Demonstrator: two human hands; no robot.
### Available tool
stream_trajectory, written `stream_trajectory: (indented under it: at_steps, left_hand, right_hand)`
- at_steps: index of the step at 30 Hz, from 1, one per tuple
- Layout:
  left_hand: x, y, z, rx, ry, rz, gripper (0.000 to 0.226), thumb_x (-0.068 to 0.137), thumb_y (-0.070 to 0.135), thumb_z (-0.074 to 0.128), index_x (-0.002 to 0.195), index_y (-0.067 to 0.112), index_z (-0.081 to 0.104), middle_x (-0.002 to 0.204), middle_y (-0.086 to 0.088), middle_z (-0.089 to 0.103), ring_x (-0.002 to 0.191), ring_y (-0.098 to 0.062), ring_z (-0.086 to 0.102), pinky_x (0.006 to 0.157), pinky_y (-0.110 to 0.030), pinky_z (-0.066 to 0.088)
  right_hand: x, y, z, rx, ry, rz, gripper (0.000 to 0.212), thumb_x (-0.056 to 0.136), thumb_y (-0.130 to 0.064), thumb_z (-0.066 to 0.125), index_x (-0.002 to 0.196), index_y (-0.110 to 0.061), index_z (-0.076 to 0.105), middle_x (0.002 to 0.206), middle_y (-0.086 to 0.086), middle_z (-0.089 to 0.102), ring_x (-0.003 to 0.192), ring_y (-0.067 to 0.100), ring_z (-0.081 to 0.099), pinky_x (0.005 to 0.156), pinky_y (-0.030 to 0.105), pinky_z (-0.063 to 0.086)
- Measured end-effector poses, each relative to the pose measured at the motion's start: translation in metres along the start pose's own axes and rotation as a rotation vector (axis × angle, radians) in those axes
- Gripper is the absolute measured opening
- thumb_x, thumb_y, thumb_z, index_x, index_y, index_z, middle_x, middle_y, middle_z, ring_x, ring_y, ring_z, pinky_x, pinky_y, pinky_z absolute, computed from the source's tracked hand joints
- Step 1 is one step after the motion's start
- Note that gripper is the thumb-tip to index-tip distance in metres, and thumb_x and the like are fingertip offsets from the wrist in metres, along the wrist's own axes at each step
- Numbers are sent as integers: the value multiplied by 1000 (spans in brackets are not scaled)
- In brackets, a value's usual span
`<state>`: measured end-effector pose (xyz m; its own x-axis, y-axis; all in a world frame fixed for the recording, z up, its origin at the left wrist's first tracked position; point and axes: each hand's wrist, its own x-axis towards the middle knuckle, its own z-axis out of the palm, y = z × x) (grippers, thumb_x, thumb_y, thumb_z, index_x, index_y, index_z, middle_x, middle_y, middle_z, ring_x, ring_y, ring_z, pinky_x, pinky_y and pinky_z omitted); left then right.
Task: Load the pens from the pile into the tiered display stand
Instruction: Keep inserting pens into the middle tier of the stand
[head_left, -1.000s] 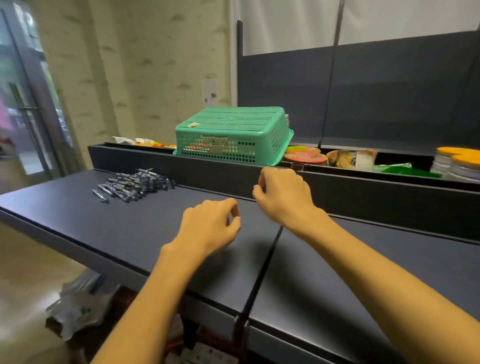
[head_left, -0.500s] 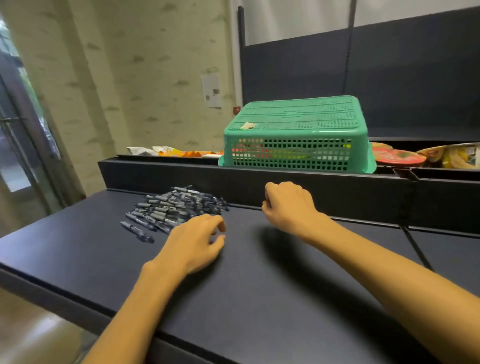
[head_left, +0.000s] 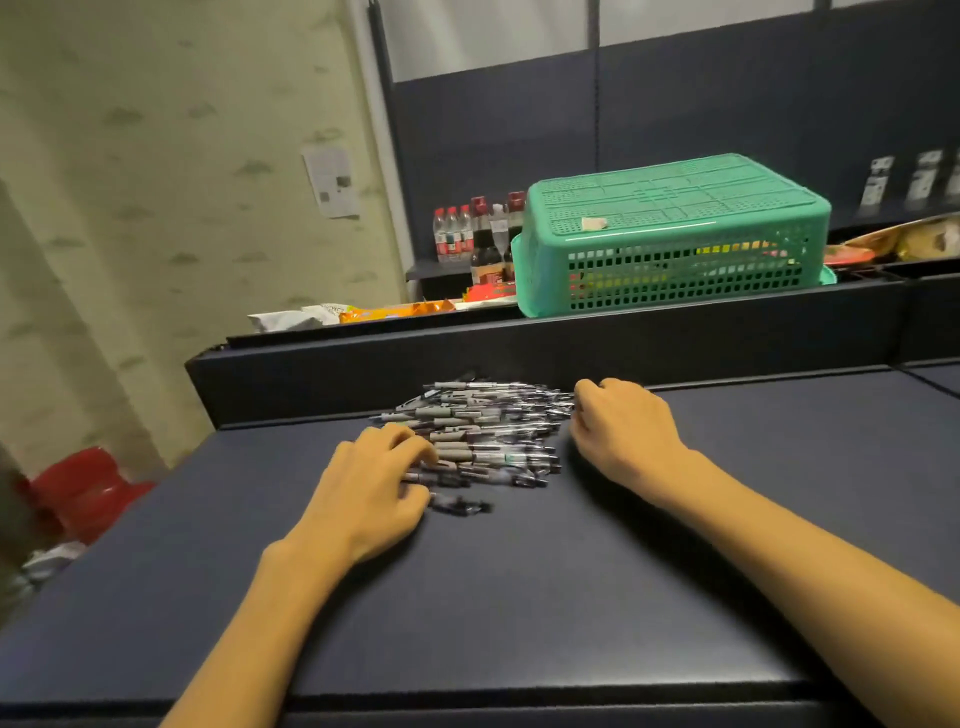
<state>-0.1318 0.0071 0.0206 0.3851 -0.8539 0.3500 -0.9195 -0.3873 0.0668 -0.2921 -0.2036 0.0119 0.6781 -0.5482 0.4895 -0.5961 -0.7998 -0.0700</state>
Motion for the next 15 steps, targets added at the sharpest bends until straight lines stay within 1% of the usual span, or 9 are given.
stream_trajectory:
  at_steps: [2,4,6,9,12,15]
  left_hand:
    - [-3,-13,0,-3,-28,-10,40,71,34,45,108,32,60,115,10,53,103,-18,50,85,-36,42]
    - [-7,-19,2,-44,-63,-21,38,73,38,44,109,34,56,113,11,49,102,-16,46,84,-34,41]
    - [-7,-21,6,-89,-65,-5,29,78,37,49,107,35,54,110,12,48,101,-14,43,83,-32,41]
    - [-5,-19,10,-134,-78,41,21,84,33,52,105,35,53,109,13,46,105,-12,40,86,-31,41]
    - [0,-17,14,-173,-89,87,21,89,33,50,110,35,53,112,12,45,110,-12,37,91,-31,40]
    - [0,-17,16,-247,-121,126,23,94,37,51,117,35,53,116,11,43,113,-11,35,96,-30,39]
  right_hand:
    - [-4,-13,1,13,25,58,17,96,-24,45,91,-9,51,88,8,57,85,33,56,61,33,33]
    - [-7,-20,2,23,68,109,18,96,-25,44,94,-10,55,90,7,58,85,32,56,61,33,34]
    - [-11,-21,1,19,97,145,19,97,-27,45,95,-11,56,92,7,59,87,31,56,62,32,34]
    - [-18,-15,3,-19,76,163,18,96,-27,47,94,-11,54,98,8,61,93,32,56,63,32,32]
    - [-21,-11,6,-24,72,180,17,95,-27,48,94,-11,54,101,9,61,95,33,55,64,32,32]
    - [-21,-8,6,-2,101,194,19,94,-26,49,95,-9,57,99,9,62,93,33,57,65,34,37]
